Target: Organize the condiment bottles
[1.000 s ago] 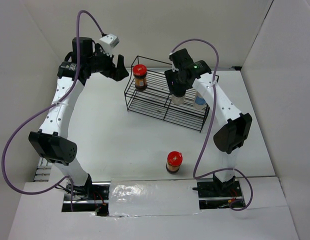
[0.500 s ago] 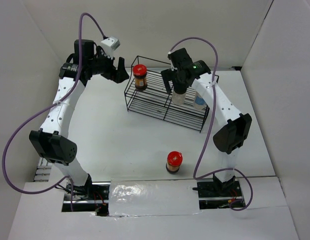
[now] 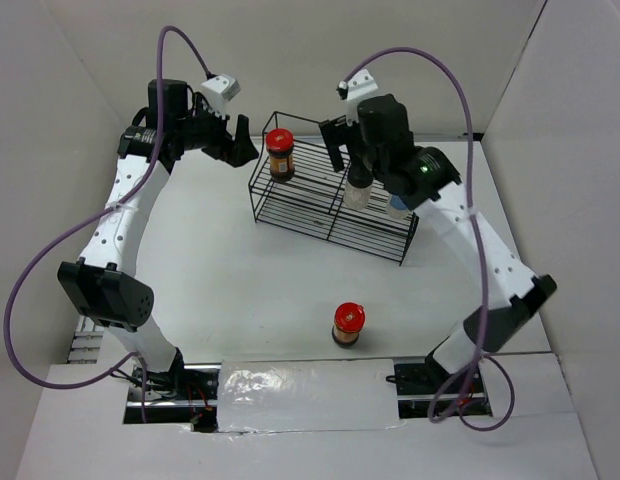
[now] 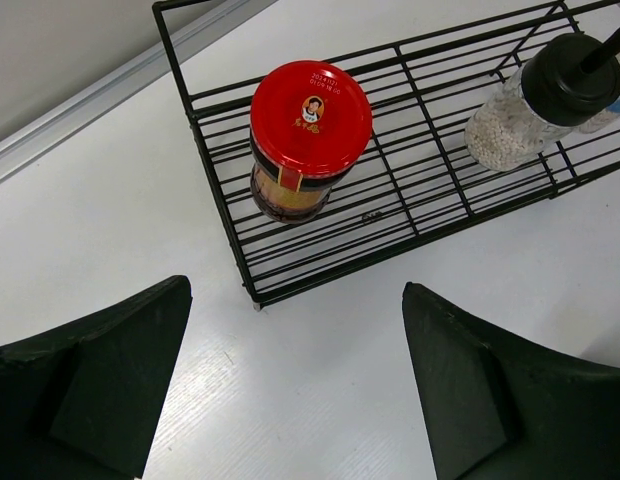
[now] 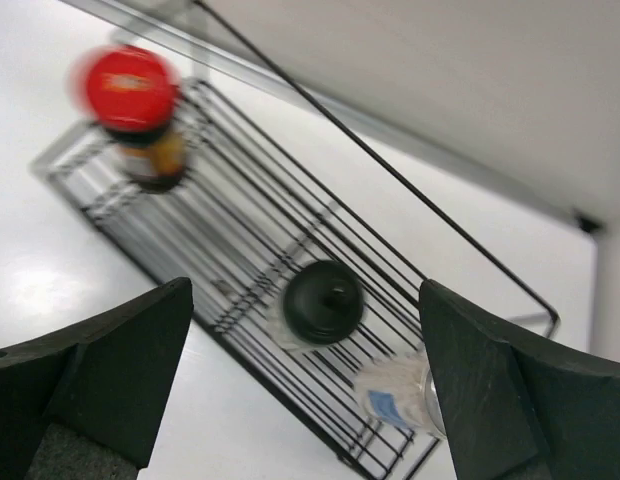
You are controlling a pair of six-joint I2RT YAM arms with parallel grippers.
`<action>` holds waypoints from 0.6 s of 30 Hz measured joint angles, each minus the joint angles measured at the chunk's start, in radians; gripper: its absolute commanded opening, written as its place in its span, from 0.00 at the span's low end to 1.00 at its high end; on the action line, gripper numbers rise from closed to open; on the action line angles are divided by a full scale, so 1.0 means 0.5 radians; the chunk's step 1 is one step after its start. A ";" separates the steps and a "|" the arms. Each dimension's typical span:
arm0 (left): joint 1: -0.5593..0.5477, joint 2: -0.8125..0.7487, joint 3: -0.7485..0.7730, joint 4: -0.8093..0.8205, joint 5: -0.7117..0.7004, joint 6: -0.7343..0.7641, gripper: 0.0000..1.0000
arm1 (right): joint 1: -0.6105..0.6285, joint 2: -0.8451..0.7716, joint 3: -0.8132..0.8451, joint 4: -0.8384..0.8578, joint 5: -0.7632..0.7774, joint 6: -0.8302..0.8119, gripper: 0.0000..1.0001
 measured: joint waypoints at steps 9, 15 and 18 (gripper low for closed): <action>0.028 -0.037 -0.082 -0.003 0.012 0.022 0.48 | 0.250 -0.219 -0.104 -0.070 -0.912 -0.254 0.32; 0.069 -0.235 -0.626 0.059 -0.110 0.243 0.24 | 0.508 -0.171 -0.624 -0.352 -0.789 0.066 1.00; 0.089 -0.275 -0.948 0.059 -0.213 0.326 0.33 | 0.568 -0.191 -0.837 -0.470 -0.745 0.284 1.00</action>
